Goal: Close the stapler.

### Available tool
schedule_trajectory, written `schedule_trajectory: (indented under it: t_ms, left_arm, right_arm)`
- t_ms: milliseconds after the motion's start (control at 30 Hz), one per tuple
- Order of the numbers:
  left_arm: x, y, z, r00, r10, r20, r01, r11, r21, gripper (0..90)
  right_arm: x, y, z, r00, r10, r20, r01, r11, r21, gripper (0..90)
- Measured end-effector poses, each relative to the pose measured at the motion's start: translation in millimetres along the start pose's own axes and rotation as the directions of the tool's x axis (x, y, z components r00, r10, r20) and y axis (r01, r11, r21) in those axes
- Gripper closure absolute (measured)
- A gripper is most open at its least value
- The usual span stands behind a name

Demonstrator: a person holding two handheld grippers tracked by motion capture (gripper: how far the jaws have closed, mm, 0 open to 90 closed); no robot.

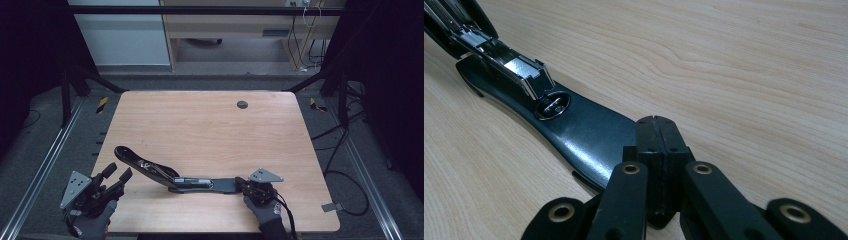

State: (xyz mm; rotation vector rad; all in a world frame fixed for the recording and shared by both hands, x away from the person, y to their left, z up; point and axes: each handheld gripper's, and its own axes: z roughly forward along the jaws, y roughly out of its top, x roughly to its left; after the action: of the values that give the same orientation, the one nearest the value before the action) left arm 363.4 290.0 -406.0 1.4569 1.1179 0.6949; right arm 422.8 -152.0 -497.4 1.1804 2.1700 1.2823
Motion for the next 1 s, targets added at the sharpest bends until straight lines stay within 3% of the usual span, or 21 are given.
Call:
schedule_trajectory:
  t_ms: [367, 433, 1000]
  left_arm:
    - [-12.0, 6.2, 19.0, 0.9996, 0.026, 0.007, -0.026, 0.9996, 0.009, 39.7]
    - [-14.3, 6.8, 23.7, 0.9995, 0.03, -0.009, -0.03, 0.9994, 0.015, 39.0]
    - [-14.4, 9.5, 45.8, 0.9992, 0.018, -0.037, -0.018, 0.9998, 0.009, 40.3]
  right_arm:
    - [1.8, -1.2, -2.3, 0.9999, 0.006, -0.01, -0.006, 1.0, 0.001, 90.0]
    - [1.3, -1.7, -2.9, 0.9999, 0.001, -0.01, -0.001, 1.0, -0.003, 90.0]
    - [3.2, -5.0, -4.2, 0.9999, 0.006, -0.012, -0.006, 1.0, 0.003, 90.0]
